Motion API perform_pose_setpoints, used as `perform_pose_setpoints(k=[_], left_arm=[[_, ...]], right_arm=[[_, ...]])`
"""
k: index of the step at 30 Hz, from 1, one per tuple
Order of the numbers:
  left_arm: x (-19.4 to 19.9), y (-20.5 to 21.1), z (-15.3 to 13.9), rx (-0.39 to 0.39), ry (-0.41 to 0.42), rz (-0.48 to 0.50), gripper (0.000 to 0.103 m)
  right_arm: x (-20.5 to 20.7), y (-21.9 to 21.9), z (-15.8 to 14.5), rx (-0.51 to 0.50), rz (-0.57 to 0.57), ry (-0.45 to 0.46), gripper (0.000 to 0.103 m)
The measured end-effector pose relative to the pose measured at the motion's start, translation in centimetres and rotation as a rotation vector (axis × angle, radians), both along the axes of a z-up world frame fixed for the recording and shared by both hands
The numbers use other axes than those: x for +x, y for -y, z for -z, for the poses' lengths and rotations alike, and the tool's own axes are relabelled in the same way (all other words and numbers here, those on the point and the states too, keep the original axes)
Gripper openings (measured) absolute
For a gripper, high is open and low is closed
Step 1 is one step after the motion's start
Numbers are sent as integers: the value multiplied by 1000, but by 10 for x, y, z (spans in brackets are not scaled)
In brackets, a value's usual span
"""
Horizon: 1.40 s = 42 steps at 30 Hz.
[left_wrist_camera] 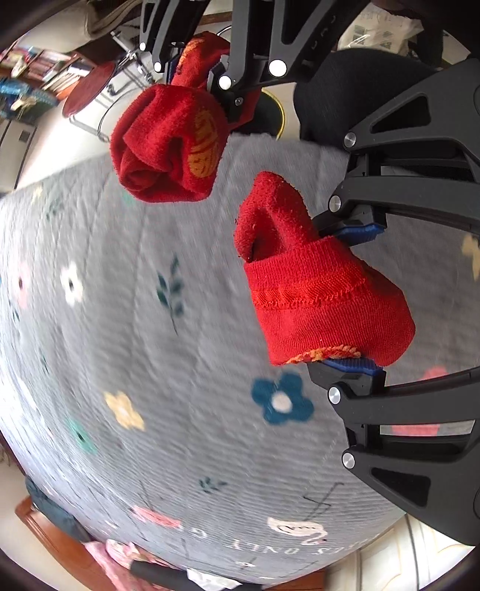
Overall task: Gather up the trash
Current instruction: 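Carry both red socks with both tools over the bin, then open both tools to drop the red socks into the bin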
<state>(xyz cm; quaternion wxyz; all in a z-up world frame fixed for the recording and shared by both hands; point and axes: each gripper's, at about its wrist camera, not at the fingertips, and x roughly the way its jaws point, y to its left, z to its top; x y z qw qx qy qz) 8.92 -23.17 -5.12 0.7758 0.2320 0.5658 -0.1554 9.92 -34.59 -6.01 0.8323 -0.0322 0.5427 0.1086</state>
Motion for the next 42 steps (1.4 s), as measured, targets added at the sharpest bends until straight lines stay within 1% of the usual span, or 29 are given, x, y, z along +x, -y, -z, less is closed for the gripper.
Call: perform_pose_setpoints(k=[5, 11, 18, 25, 31, 34, 35, 37, 38, 39, 42], left_arm=[[-1, 37, 2, -2, -3, 54, 47], [-7, 83, 8, -2, -16, 119, 48], [-15, 139, 23, -7, -56, 192, 48], [-27, 202, 40, -32, -108, 272, 48], [-33, 238, 54, -33, -138, 315, 48], [-34, 252, 57, -44, -137, 331, 55], [-33, 256, 58, -43, -135, 340, 60], [-35, 264, 61, -32, -137, 353, 65], [-34, 266, 63, -25, -137, 351, 72], [-34, 267, 65, -15, -129, 349, 76], [-33, 268, 69, -4, -116, 349, 77]], right_arm=[[-18, 38, -1, 13, 75, 6, 30], [-40, 79, -6, 23, 151, 27, 30], [-67, 131, -11, 23, 251, 43, 30], [-97, 185, -14, 11, 357, 50, 30], [-110, 216, -10, 14, 404, 46, 30], [-113, 231, -7, 26, 424, 49, 30], [-114, 234, -6, 31, 430, 49, 30], [-115, 241, -3, 37, 441, 44, 30], [-115, 244, 0, 39, 445, 39, 30], [-114, 246, 2, 40, 446, 36, 30], [-112, 251, 9, 46, 450, 24, 30]])
